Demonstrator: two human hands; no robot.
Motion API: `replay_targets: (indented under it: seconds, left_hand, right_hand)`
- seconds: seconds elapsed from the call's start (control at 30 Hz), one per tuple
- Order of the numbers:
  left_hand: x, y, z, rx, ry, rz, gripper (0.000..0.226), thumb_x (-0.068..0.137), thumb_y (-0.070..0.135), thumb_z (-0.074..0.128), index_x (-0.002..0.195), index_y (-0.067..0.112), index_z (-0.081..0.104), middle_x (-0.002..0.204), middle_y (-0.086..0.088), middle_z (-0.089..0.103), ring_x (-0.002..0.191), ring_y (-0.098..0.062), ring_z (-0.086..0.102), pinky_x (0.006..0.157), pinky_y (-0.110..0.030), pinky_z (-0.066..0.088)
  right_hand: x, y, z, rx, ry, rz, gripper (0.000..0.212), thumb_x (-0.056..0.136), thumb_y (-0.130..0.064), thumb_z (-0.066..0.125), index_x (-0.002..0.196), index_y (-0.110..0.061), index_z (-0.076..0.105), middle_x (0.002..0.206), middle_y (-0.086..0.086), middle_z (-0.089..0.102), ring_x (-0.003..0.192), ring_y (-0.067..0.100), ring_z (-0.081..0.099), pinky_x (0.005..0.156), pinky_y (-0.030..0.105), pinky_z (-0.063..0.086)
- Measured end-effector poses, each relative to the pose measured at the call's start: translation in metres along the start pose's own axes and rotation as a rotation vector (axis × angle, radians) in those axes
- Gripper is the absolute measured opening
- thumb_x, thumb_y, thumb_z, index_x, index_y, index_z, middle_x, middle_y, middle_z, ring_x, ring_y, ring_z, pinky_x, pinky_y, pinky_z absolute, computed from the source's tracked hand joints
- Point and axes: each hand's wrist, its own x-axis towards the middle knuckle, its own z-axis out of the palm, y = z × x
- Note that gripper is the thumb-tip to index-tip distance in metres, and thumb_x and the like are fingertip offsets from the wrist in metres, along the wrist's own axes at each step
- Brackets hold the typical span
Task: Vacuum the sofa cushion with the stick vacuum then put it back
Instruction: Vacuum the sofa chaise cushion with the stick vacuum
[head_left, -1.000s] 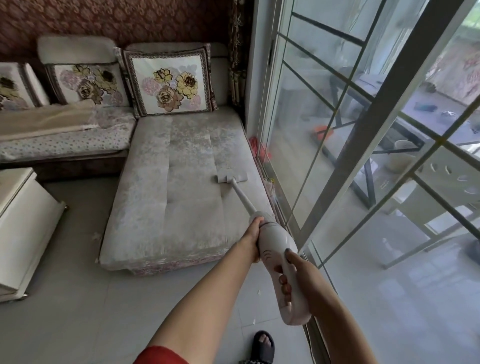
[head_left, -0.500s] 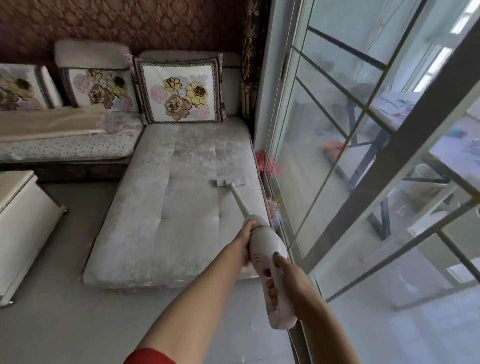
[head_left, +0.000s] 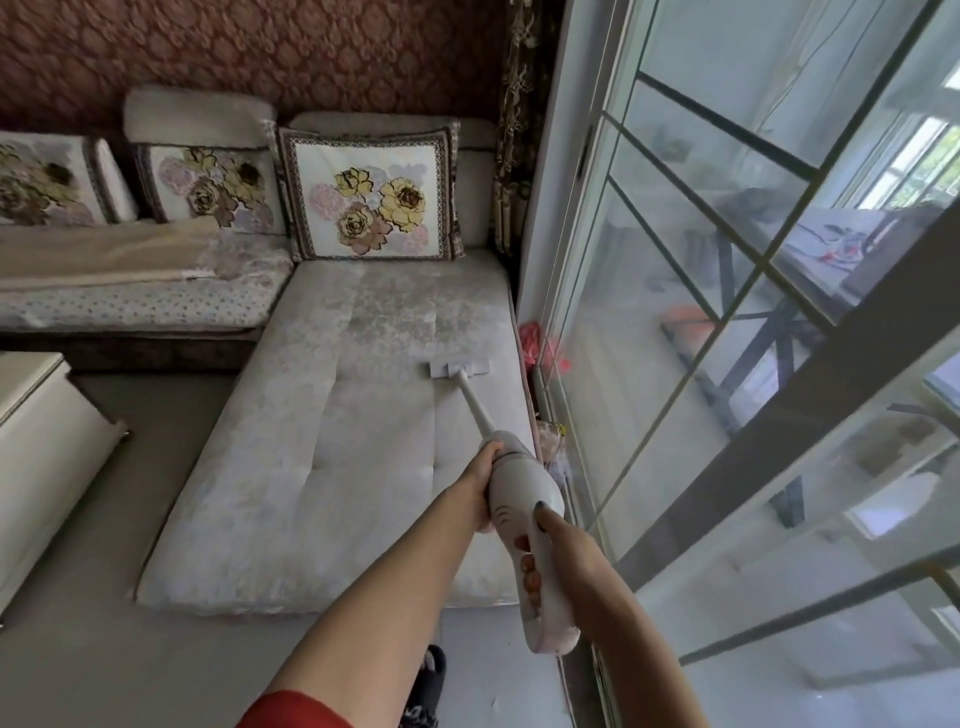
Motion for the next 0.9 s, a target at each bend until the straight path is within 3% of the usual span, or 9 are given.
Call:
replay_targets:
  seconds: [0.17,0.37,0.57,0.77,0.9]
  left_hand:
    - [0.025,0.041,-0.002,-0.004,-0.004,-0.017,0.057,0.084,0.065,0.050,0.096,0.011,0.060,0.082,-0.013,0.065,0.072,-0.027,0.061,0.059,-0.029,0.048]
    - [0.049,0.102,-0.009,0.029,0.031,-0.027,0.054,0.085,0.065,0.050,0.087,0.012,0.057,0.081,-0.011,0.063,0.072,-0.024,0.059,0.057,-0.029,0.045]
    - [0.078,0.161,-0.029,0.029,0.028,-0.026,0.057,0.079,0.067,0.055,0.094,0.013,0.061,0.086,-0.011,0.066,0.078,-0.025,0.062,0.064,-0.028,0.049]
    - [0.112,0.208,-0.046,0.031,0.016,-0.032,0.077,0.068,0.071,0.060,0.116,0.011,0.062,0.115,-0.015,0.069,0.108,-0.029,0.065,0.101,-0.039,0.048]
    - [0.126,0.247,-0.054,0.015,0.007,-0.017,0.064,0.077,0.068,0.058,0.104,0.011,0.061,0.100,-0.014,0.068,0.093,-0.029,0.065,0.084,-0.034,0.052]
  right_hand:
    - [0.029,-0.032,0.011,-0.041,-0.001,-0.023,0.051,0.100,-0.038,0.043,0.100,0.008,0.064,0.054,0.008,0.052,0.032,0.012,0.047,0.037,0.019,0.041]
    - [0.073,-0.078,0.036,-0.104,0.036,-0.038,0.049,0.097,-0.039,0.043,0.092,0.003,0.067,0.052,0.006,0.057,0.041,0.016,0.051,0.050,0.028,0.043]
    - [0.109,-0.122,0.072,-0.075,0.042,-0.041,0.046,0.098,-0.037,0.043,0.083,0.001,0.063,0.049,0.006,0.053,0.035,0.015,0.048,0.046,0.024,0.040]
    - [0.145,-0.157,0.102,-0.032,0.060,-0.014,0.045,0.097,-0.038,0.044,0.082,0.001,0.062,0.048,0.006,0.051,0.033,0.015,0.046,0.043,0.023,0.037]
    - [0.172,-0.185,0.121,-0.039,0.069,-0.027,0.045,0.098,-0.036,0.044,0.088,0.003,0.064,0.047,0.005,0.050,0.033,0.014,0.045,0.044,0.024,0.038]
